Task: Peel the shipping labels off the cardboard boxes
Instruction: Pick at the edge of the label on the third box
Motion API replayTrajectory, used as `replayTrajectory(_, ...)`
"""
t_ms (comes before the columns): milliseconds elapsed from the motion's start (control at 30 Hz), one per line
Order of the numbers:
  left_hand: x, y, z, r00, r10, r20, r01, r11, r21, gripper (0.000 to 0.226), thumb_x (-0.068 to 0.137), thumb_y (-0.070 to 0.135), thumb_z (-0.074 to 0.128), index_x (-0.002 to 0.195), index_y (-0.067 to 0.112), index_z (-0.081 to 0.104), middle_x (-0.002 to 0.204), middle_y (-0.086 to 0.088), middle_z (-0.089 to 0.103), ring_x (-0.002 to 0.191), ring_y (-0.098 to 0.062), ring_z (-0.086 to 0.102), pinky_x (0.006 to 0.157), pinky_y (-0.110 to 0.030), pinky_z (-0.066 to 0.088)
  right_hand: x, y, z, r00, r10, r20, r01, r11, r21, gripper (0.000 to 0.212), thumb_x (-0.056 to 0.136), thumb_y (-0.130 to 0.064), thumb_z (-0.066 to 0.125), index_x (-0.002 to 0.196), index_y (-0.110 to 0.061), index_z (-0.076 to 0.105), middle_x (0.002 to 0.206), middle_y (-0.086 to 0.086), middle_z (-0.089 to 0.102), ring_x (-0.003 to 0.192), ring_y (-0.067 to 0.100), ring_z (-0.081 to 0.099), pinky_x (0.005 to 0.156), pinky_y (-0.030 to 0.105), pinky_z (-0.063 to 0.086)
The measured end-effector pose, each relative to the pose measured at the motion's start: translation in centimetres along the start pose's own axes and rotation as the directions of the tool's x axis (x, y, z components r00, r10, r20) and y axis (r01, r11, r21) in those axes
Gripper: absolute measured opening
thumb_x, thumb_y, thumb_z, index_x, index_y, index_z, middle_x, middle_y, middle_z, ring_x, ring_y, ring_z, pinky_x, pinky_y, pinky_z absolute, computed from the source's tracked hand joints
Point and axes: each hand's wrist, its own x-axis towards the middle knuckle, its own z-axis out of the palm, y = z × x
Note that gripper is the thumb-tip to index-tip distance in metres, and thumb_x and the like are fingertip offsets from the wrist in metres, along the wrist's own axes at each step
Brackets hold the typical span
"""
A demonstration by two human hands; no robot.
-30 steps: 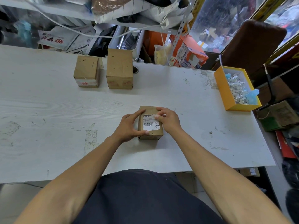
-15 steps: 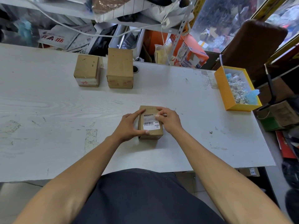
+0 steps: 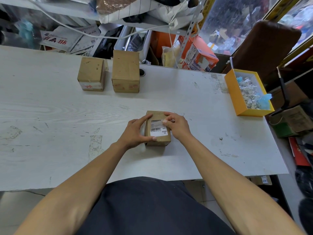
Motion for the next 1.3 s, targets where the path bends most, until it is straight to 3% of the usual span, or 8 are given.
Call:
replayTrajectory(467, -0.2, 0.1, -0.1, 1.0, 0.0, 0.001, 0.0, 1.0, -0.007, 0.106, 0.055, 0.074, 0.073, 0.149, 0.049, 0.028, 0.133, 0.02, 0.04, 0.134, -0.018, 0.029, 0.102, -0.031, 0.029, 0.3, 0.4, -0.3, 0.999, 0.02, 0.046, -0.023, 0.998, 0.061, 0.017, 0.088, -0.009, 0.066, 0.072, -0.014, 0.067, 0.129, -0.01, 0.06, 0.105, 0.021, 0.064, 0.092, 0.045, 0.055)
replayTrajectory(633, -0.1, 0.0, -0.1, 1.0, -0.002, -0.013, 0.002, 1.0, 0.006, 0.101, 0.066, 0.058, 0.084, 0.149, 0.048, 0.028, 0.137, 0.016, 0.041, 0.136, -0.02, 0.028, 0.102, -0.031, 0.03, 0.2, 0.1, -0.4, 0.997, 0.038, 0.064, -0.044, 0.993, 0.105, 0.018, 0.088, -0.007, 0.066, 0.071, -0.013, 0.067, 0.131, -0.008, 0.059, 0.108, 0.022, 0.063, 0.092, 0.042, 0.055)
replayTrajectory(867, -0.1, 0.0, 0.0, 1.0, -0.003, -0.018, 0.004, 1.0, 0.006, 0.101, 0.066, 0.058, 0.084, 0.15, 0.047, 0.029, 0.145, 0.01, 0.043, 0.136, -0.02, 0.028, 0.103, -0.033, 0.03, 0.1, -0.2, -0.4, 0.996, 0.054, 0.073, -0.064, 0.988, 0.144, 0.015, 0.089, -0.005, 0.065, 0.074, -0.009, 0.067, 0.13, -0.008, 0.058, 0.108, 0.022, 0.063, 0.089, 0.04, 0.057)
replayTrajectory(1067, -0.1, 0.1, -0.1, 1.0, 0.001, -0.015, -0.001, 1.0, 0.007, 0.1, 0.067, 0.055, 0.085, 0.149, 0.048, 0.029, 0.135, 0.019, 0.039, 0.136, -0.019, 0.028, 0.103, -0.031, 0.029, -0.3, -0.7, -0.6, 0.993, 0.069, 0.099, -0.089, 0.973, 0.214, 0.017, 0.089, -0.001, 0.064, 0.074, -0.008, 0.064, 0.129, -0.007, 0.058, 0.102, 0.019, 0.062, 0.072, 0.023, 0.055)
replayTrajectory(1300, -0.2, 0.2, -0.1, 1.0, 0.005, -0.021, -0.005, 1.0, 0.013, 0.099, 0.069, 0.052, 0.085, 0.15, 0.046, 0.029, 0.132, 0.02, 0.038, 0.136, -0.018, 0.027, 0.103, -0.031, 0.029, -0.2, -1.0, -0.9, 0.987, 0.093, 0.129, -0.122, 0.964, 0.238, 0.017, 0.09, -0.001, 0.064, 0.074, -0.007, 0.064, 0.13, -0.006, 0.058, 0.106, 0.019, 0.06, 0.069, 0.02, 0.053)
